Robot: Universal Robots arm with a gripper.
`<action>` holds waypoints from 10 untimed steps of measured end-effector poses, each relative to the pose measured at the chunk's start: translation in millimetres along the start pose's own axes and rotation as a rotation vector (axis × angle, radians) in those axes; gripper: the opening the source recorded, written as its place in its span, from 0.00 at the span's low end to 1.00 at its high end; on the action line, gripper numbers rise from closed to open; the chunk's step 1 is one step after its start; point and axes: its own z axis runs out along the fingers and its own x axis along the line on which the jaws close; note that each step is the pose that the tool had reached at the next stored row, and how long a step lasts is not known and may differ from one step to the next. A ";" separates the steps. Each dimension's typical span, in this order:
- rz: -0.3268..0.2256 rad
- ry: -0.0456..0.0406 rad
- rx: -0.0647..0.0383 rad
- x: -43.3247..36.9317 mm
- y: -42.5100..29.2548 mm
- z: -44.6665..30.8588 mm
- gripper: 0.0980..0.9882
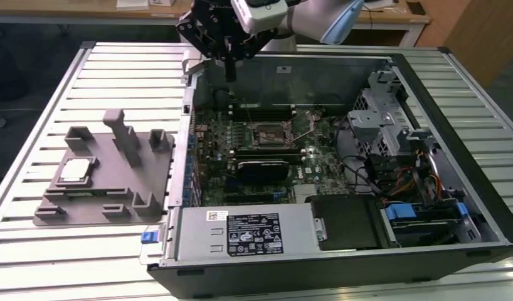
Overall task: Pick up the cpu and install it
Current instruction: 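Reach for the cpu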
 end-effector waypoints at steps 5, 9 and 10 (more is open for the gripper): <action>0.000 0.0001 0.000 7.0 -0.5 -0.2 0.01; 0.000 0.0001 0.000 13.3 -1.0 -0.3 0.01; 0.000 0.0001 0.000 14.9 -1.1 -0.4 0.01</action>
